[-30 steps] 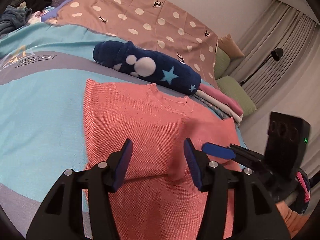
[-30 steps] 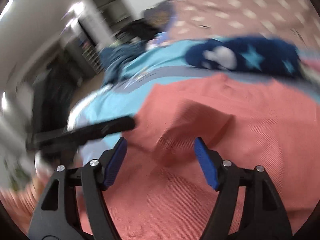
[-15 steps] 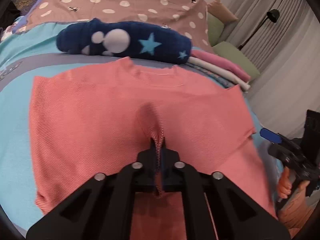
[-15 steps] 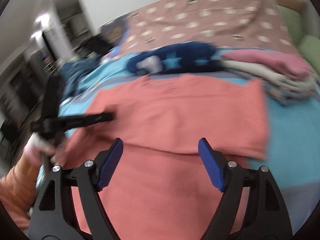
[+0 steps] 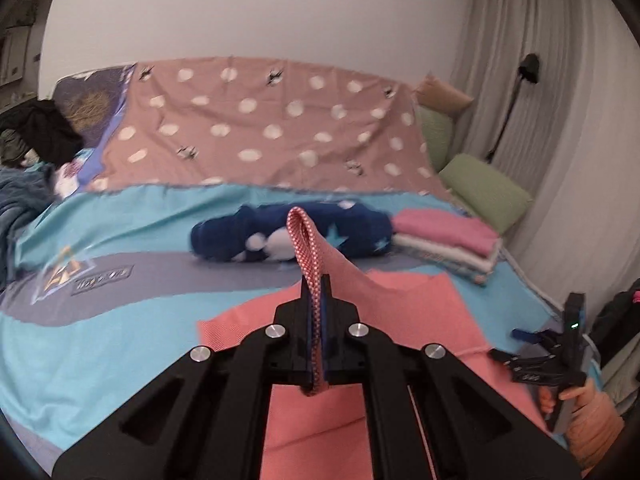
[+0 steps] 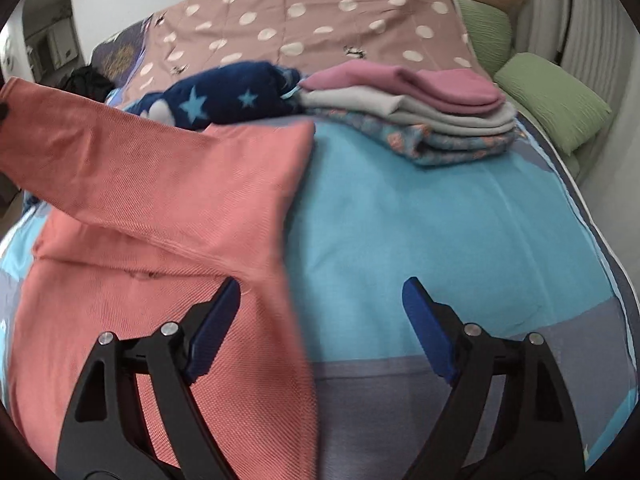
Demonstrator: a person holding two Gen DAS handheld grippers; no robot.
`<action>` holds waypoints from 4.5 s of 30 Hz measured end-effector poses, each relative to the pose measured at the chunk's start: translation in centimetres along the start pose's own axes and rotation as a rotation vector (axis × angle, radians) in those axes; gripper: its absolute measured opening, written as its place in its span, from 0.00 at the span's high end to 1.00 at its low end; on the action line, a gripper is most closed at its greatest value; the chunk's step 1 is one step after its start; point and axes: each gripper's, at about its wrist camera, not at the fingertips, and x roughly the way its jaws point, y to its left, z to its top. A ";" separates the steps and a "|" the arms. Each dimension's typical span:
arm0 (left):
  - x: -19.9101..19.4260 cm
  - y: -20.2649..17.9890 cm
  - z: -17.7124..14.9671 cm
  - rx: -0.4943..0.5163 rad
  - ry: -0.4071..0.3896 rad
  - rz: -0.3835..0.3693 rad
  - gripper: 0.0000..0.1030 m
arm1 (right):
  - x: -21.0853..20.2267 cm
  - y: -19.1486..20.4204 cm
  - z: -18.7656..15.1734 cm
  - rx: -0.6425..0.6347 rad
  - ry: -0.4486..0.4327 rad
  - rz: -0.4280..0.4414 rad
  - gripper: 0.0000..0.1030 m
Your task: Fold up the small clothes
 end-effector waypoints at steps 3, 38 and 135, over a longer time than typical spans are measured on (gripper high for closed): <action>2.4 1.6 -1.7 -0.009 0.083 0.105 0.68 | 0.3 0.9 -0.3 -0.036 0.013 0.006 0.18; 2.3 5.3 -13.2 -0.097 0.227 0.224 0.92 | 0.8 -6.0 -1.0 0.258 0.039 0.171 0.16; -18.1 -1.3 -30.0 -0.346 0.181 -0.184 0.96 | -16.8 -4.7 -22.3 0.366 0.127 0.587 0.93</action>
